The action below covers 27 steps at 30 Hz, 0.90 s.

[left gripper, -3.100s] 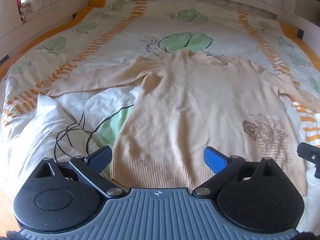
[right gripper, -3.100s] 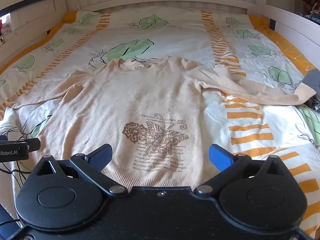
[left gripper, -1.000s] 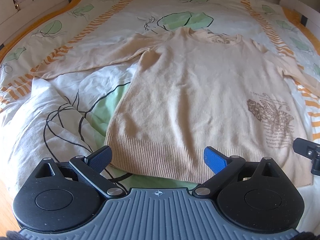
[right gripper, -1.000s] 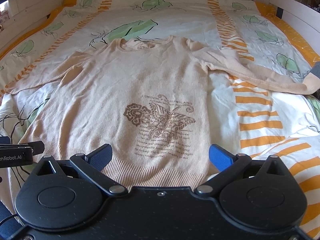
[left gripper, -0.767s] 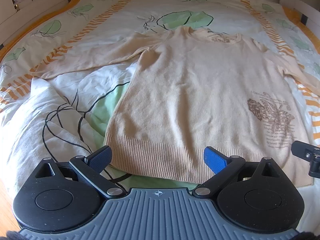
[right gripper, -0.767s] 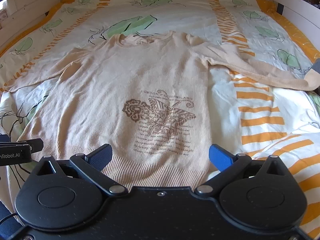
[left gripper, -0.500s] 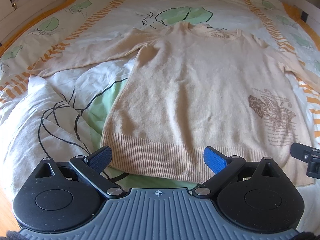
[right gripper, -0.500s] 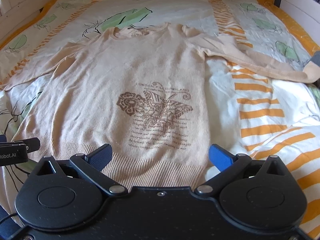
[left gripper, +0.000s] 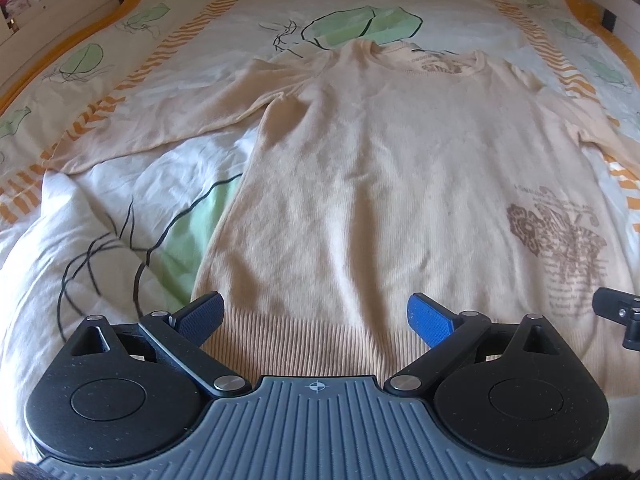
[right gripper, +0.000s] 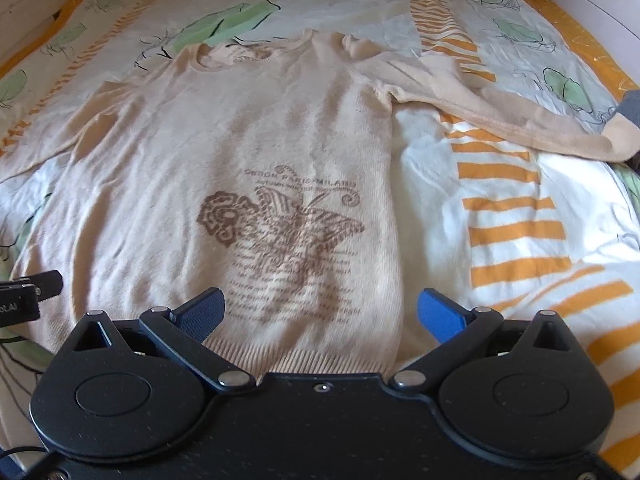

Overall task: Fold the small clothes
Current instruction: 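Move both tools toward the beige sweater's hem and body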

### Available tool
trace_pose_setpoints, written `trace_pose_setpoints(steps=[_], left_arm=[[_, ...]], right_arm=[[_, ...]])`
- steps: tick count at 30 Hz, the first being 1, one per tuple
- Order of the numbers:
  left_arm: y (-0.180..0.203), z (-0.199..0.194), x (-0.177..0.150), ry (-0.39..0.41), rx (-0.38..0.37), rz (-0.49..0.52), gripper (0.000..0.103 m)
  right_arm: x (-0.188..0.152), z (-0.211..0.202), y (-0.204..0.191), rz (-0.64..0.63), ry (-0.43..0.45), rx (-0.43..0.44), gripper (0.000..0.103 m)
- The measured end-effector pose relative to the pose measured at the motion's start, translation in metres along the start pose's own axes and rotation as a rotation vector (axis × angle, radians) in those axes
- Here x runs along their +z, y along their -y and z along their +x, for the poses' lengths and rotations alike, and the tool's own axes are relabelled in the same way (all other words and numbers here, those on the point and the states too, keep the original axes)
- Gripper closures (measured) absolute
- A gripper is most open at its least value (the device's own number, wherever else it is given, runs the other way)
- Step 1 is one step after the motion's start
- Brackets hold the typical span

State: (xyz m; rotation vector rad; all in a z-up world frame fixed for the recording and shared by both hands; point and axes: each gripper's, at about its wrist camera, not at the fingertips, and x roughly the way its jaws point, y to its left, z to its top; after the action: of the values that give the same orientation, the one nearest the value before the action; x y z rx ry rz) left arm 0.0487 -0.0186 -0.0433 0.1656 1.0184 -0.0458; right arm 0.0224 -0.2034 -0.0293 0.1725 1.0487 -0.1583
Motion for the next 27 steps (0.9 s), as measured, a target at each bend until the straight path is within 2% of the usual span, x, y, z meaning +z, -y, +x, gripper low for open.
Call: trace_pose_setpoints(steps=[7,13,19,23,27], left_arm=[[0.006,0.02,0.016,-0.034,0.005,0.027,0.004],[0.009,0.04,0.028,-0.077,0.002,0.038,0.004],[0.01,0.071,0.028,-0.191,-0.029,0.029,0.003],[0.001,0.081,0.029,-0.224,-0.061,-0.027,0.0],[-0.003,0.087,0.031,-0.245,-0.082,-0.022,0.0]], right_arm=[[0.018,0.032,0.003,0.017,-0.102,0.015,0.001],[0.025,0.065,0.01,0.081,-0.249,0.004,0.001],[0.026,0.069,0.012,0.106,-0.262,0.025,0.0],[0.026,0.069,0.013,0.11,-0.258,0.032,0.0],[0.029,0.072,0.017,0.1,-0.263,0.042,0.0]])
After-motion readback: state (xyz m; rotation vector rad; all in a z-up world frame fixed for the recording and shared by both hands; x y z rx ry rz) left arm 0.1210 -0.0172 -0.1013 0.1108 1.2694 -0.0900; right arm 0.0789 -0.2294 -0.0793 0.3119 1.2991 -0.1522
